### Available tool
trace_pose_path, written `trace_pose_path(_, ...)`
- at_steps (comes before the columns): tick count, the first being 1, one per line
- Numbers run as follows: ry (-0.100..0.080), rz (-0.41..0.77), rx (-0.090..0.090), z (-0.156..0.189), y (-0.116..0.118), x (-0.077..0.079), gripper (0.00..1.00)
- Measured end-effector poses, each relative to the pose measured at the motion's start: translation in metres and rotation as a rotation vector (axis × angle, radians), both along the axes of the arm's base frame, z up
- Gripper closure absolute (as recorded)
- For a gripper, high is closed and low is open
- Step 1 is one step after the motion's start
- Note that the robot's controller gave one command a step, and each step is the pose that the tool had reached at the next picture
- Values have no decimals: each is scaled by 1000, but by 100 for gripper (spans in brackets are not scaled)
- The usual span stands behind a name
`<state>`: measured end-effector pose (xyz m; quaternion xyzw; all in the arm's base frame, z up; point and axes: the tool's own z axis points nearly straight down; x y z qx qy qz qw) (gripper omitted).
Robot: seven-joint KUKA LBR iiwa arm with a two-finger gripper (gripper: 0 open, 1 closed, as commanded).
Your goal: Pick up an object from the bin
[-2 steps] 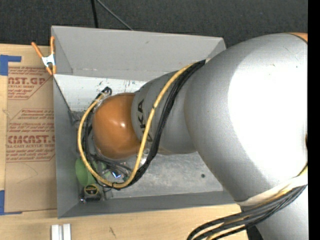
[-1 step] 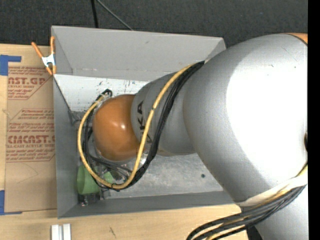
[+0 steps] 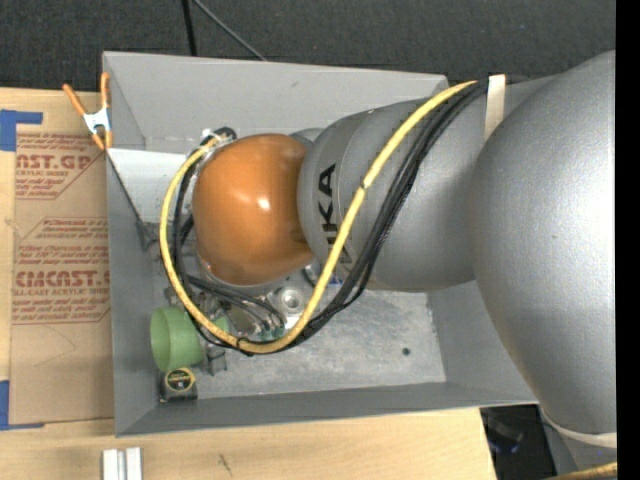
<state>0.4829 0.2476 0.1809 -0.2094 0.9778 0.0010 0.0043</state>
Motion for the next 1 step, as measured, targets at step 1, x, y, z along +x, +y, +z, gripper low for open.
trace_pose_path(1, -2, 3, -1, 51, -10, 39, 100)
